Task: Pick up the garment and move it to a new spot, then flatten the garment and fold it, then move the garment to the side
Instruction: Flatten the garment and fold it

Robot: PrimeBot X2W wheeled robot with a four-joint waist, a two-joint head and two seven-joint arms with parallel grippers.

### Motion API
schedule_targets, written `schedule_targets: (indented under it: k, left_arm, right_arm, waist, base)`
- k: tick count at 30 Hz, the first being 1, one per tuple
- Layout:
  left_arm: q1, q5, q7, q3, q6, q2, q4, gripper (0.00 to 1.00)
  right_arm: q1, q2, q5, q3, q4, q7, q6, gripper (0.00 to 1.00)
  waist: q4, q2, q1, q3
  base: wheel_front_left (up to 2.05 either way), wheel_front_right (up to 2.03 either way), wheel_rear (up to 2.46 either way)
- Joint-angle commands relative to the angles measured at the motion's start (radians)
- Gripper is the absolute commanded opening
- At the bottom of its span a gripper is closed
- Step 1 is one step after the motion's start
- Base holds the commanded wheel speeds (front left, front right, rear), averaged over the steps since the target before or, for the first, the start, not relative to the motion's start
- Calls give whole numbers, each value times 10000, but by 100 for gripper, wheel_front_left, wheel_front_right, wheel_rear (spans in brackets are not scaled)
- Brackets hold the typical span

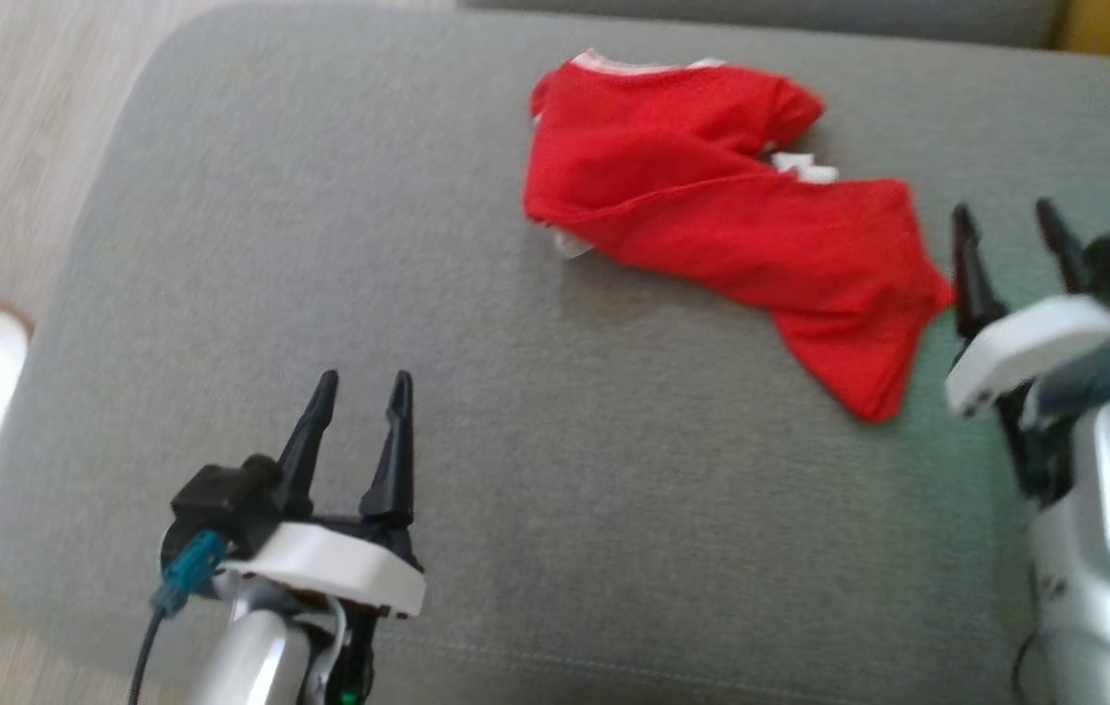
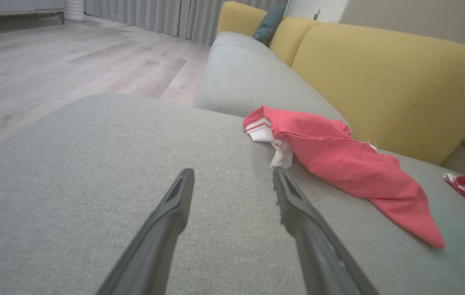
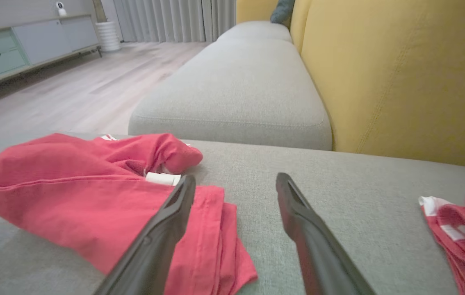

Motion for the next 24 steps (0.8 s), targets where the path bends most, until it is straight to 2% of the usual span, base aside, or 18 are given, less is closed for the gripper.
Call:
schedule_targets:
  k: [1,8,16,17,18,19,20,21,24]
  left_arm:
    - [-482,102,-122,352,-83,-20,-260,100]
    - [-782,278,-122,442,-223,-237,-179,100]
    - [-980,433,-122,562,-367,-373,-136,100]
    - [-987,453,-122,578,-376,-383,-133,100]
    - [-992,474,-122,595,-380,-391,-132,100]
    - [-993,499,-122,609,-381,-398,-128,100]
    - [-991,522,-122,625,-381,-404,-123,100]
    - [-989,545,-122,641,-383,-409,-117,100]
    - [-993,622,-122,691,-388,-419,-112,100]
  right_arm:
    - [-628,-245,9,133,19,203,65,100]
    - [-2131,-829,740,218,2003,1126,65,100]
    - [-3057,-1250,1966,889,3502,1579,65,100]
    - [-3125,-1273,2149,999,3578,1573,65,87]
    - [-3183,-1293,2337,1107,3644,1573,65,58]
    - [-3233,-1318,2516,1229,3702,1574,65,42]
    - [-3266,-1354,2678,1351,3750,1564,65,18]
    - [-3287,-1379,2849,1469,3788,1549,65,0]
    - [-3369,-1544,3140,1745,3732,1105,65,0]
  waist:
    - [515,0,-2,529]
    - [1135,0,-2,1222]
    - [1384,0,-2,1540]
    - [1383,0,-2,1552]
    - [1373,0,-2,1561]
    - [1357,0,-2,1563]
    - [1334,0,-2,1558]
    - [1307,0,-2,1551]
    - [1189,0,-2,1510]
  base:
    - [0,0,0]
    - [0,0,0]
    - [0,0,0]
    - [0,0,0]
    - [0,0,0]
    - [0,0,0]
    - [0,0,0]
    - [0,0,0]
    - [0,0,0]
